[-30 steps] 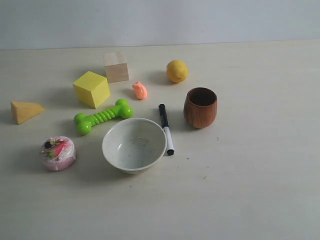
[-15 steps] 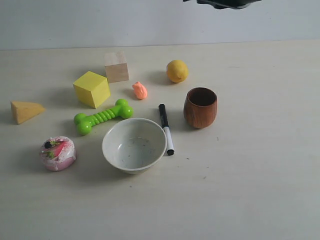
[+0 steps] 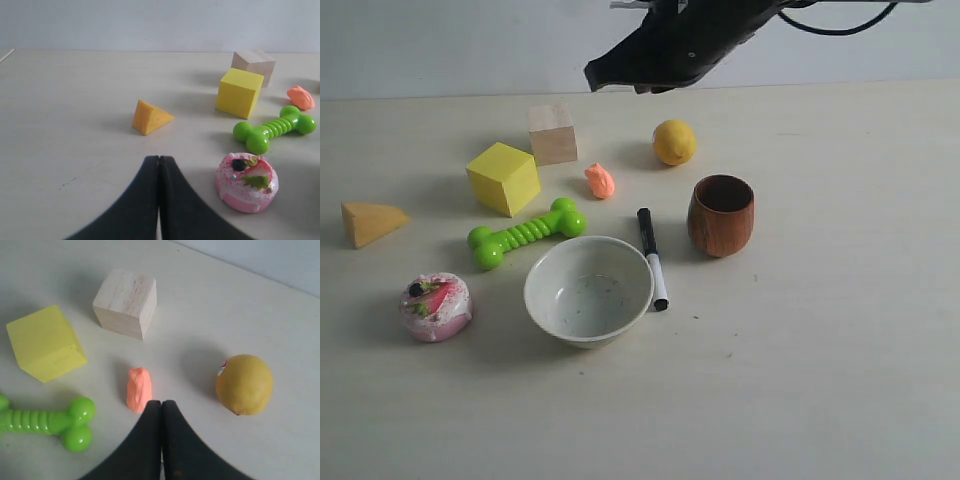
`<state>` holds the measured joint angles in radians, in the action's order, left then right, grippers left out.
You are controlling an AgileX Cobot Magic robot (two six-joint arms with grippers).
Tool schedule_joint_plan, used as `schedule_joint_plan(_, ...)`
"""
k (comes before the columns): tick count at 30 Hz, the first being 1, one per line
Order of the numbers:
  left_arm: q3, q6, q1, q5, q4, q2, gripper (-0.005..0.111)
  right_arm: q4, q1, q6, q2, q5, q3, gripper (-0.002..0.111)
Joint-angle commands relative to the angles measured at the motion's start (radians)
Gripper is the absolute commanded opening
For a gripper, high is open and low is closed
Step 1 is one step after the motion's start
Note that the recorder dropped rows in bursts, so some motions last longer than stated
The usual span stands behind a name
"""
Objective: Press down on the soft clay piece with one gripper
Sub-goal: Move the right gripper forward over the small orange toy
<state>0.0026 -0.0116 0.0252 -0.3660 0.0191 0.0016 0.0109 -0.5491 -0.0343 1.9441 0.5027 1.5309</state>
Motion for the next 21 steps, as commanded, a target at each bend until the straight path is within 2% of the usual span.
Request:
schedule_joint_plan(1, -0.003, 0.000, 0.005, 0.011, 0.003, -0.002, 0.000, -0.048, -0.003, -0.082, 0.088, 0.084, 0.120, 0.000)
schedule_joint_plan(6, -0.003, 0.000, 0.005, 0.011, 0.003, -0.002, 0.000, -0.048, -0.003, -0.080, 0.168, 0.179, 0.252, 0.000)
schedule_joint_plan(12, -0.003, 0.000, 0.005, 0.011, 0.003, -0.002, 0.000, -0.036, -0.003, -0.083, 0.173, 0.077, 0.263, 0.000)
schedule_joint_plan(21, -0.003, 0.000, 0.005, 0.011, 0.003, -0.002, 0.000, -0.018, -0.003, -0.090, 0.173, 0.042, 0.263, 0.000)
